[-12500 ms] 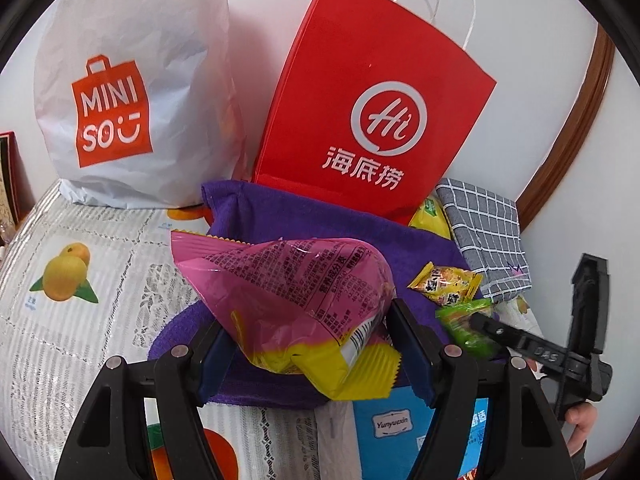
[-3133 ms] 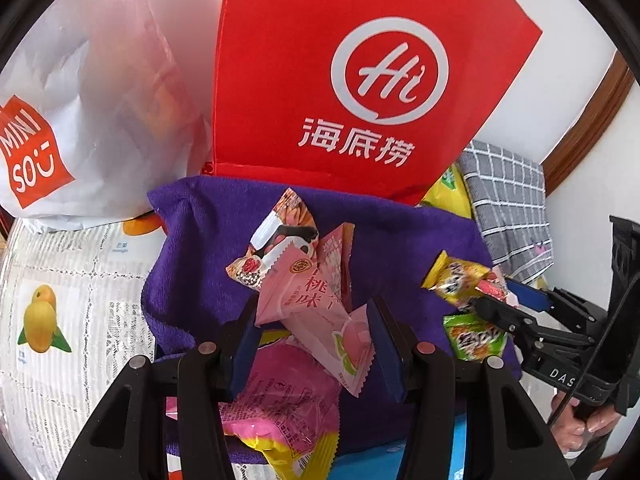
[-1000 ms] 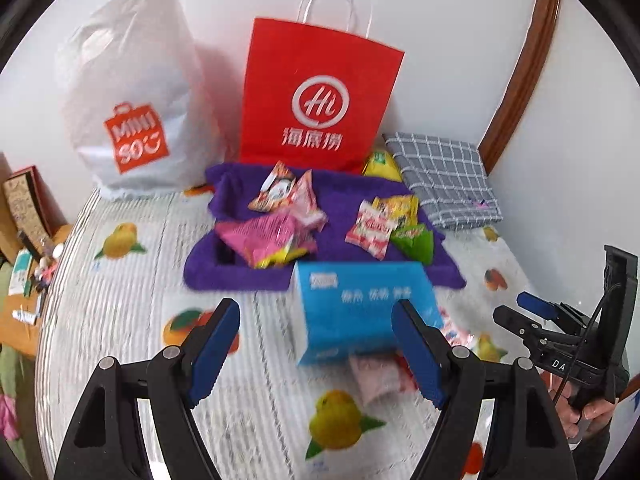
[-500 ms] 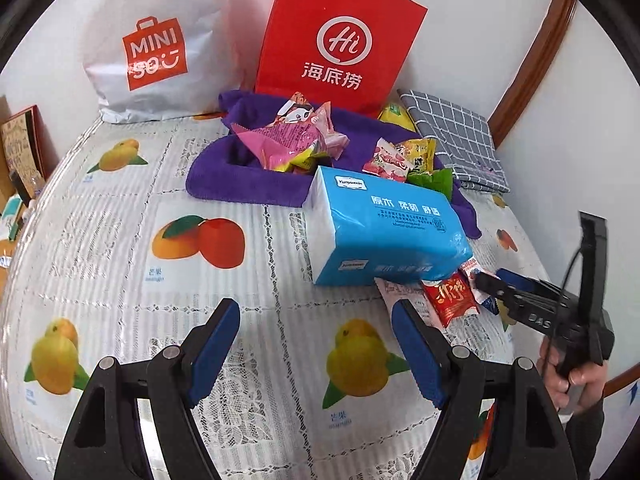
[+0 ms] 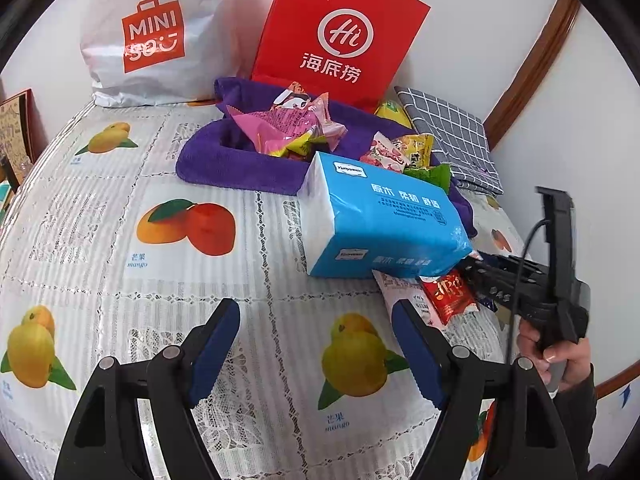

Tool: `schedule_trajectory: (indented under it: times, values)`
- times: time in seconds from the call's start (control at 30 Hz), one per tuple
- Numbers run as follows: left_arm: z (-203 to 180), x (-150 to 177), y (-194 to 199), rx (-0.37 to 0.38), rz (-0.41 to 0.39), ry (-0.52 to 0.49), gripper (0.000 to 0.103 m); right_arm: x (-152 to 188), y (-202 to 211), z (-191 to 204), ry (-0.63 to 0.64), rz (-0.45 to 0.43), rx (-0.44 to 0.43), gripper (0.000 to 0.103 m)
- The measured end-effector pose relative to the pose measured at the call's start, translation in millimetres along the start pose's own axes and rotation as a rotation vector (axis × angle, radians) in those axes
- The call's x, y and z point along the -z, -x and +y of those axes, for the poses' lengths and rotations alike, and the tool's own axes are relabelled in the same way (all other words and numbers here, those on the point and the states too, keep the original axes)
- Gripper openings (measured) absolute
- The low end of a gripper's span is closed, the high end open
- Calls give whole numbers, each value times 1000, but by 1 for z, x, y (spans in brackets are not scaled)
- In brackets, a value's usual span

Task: Organize snacks
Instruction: 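Grasp the pink stick candy packet with the right tool while the left tool grasps a pale pink packet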

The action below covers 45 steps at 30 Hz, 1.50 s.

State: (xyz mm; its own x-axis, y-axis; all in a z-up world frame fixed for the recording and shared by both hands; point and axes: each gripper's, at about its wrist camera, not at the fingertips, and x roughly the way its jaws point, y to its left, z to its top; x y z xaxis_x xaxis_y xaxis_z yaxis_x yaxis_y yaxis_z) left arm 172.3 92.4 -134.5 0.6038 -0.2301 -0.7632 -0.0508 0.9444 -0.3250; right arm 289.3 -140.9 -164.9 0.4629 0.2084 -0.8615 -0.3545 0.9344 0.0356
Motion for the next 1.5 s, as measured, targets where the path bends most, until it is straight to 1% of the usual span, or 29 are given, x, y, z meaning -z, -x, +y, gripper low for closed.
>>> schedule_trajectory:
  times: [0.07,0.13,0.2,0.27,0.33,0.4,0.43,0.5,0.53,0.67,0.7,0.73,0.8,0.93,0.97,1.03,1.1,1.2,1.23,1.27,1.3,1.33,1.37,1.43,1.5]
  values:
    - [-1,0,0,2,0,-2,77,3,16,-4,-19,-33,-19,26]
    - [-3,1,-2,6,4,-1,77,10,37,-10,-31,-71,-20,26]
    - [-5,2,-4,10,9,-2,77,19,49,-15,-35,-84,-11,26]
    - [-8,4,-8,15,15,-4,77,34,60,-22,-47,-90,-9,26]
    - [-10,7,-13,21,23,-1,77,54,64,-31,-61,-80,11,27]
    - [-13,9,-18,34,32,4,77,76,61,-38,-74,-59,42,27]
    - [-15,9,-20,44,36,7,77,84,58,-42,-83,-50,44,27]
    - [-20,10,-24,58,43,5,77,94,53,-49,-110,-42,25,28]
    - [-23,10,-26,62,46,-1,77,97,53,-53,-127,-61,6,28]
    - [-37,9,-33,47,55,-28,77,96,51,-57,-146,-93,-5,30]
    - [-39,8,-35,46,58,-30,77,95,48,-57,-145,-91,-5,32]
    - [-42,8,-38,45,62,-33,77,94,47,-57,-144,-89,-14,36]
    - [-48,6,-46,41,73,-40,77,91,45,-59,-152,-91,-53,41]
    - [-59,5,-64,25,98,-64,77,86,40,-68,-219,-97,-84,42]
    - [-65,5,-66,3,84,-86,77,85,39,-69,-222,-97,-91,42]
    - [-74,6,-71,-27,82,-134,77,86,39,-72,-239,-101,-97,35]
    - [-81,8,-75,-60,70,-163,77,87,39,-75,-262,-103,-97,31]
    - [-95,14,-81,-138,47,-236,75,88,39,-77,-272,-106,-110,31]
    - [-97,15,-82,-152,43,-252,75,87,39,-76,-268,-105,-105,31]
    - [-100,17,-83,-179,36,-272,72,87,39,-76,-263,-104,-98,31]
    - [-101,17,-83,-190,34,-280,68,87,38,-74,-256,-102,-89,31]
    - [-101,16,-82,-186,28,-284,56,87,38,-73,-250,-100,-80,31]
    - [-101,16,-80,-179,24,-285,46,87,38,-71,-243,-98,-71,31]
    - [-98,18,-75,-188,26,-305,42,86,38,-69,-232,-96,-58,32]
    - [-95,21,-70,-202,19,-314,41,86,38,-67,-223,-93,-47,32]
